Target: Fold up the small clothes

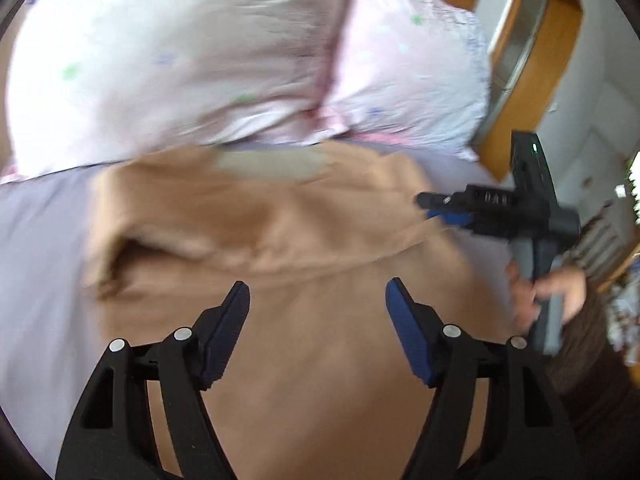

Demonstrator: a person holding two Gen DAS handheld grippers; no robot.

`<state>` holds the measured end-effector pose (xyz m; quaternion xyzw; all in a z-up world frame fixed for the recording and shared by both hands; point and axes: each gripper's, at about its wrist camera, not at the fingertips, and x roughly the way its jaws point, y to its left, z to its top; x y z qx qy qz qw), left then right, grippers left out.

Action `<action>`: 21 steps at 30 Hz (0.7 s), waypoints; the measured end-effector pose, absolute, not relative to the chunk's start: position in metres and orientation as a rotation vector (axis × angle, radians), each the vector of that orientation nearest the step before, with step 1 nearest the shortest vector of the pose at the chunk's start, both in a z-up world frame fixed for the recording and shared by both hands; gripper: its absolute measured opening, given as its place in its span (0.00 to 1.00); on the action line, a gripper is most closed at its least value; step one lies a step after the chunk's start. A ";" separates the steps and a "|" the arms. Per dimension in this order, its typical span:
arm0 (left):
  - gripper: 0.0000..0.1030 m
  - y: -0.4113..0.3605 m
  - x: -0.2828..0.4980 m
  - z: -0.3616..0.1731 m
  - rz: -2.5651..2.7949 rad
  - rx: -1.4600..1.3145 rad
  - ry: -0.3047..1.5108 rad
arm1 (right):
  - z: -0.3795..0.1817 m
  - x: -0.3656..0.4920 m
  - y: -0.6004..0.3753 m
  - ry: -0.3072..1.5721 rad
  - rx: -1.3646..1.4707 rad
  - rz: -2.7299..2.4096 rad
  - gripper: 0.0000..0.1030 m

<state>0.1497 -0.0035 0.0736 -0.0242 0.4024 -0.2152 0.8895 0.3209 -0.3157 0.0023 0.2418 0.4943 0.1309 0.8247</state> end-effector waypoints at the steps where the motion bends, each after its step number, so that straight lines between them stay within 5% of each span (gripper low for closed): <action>1: 0.69 0.010 0.143 0.068 -0.421 -0.046 0.853 | -0.004 0.325 -0.312 1.077 0.489 0.259 0.43; 3: 0.68 0.023 0.140 0.053 -0.381 -0.044 0.893 | -0.012 0.328 -0.307 1.104 0.465 0.260 0.04; 10: 0.68 0.052 0.136 0.017 -0.334 -0.097 0.986 | 0.035 0.315 -0.330 0.854 0.450 0.161 0.03; 13: 0.68 0.055 0.128 0.018 -0.342 -0.109 0.968 | 0.022 0.317 -0.342 0.966 0.354 0.028 0.21; 15: 0.68 0.065 0.110 0.026 -0.388 -0.147 0.929 | 0.022 0.296 -0.349 0.970 0.411 0.095 0.48; 17: 0.69 0.080 0.083 0.035 -0.428 -0.161 0.889 | 0.035 0.254 -0.354 0.901 0.437 0.242 0.62; 21: 0.89 0.112 0.026 0.038 -0.515 -0.206 0.851 | 0.046 0.170 -0.366 0.872 0.449 0.491 0.70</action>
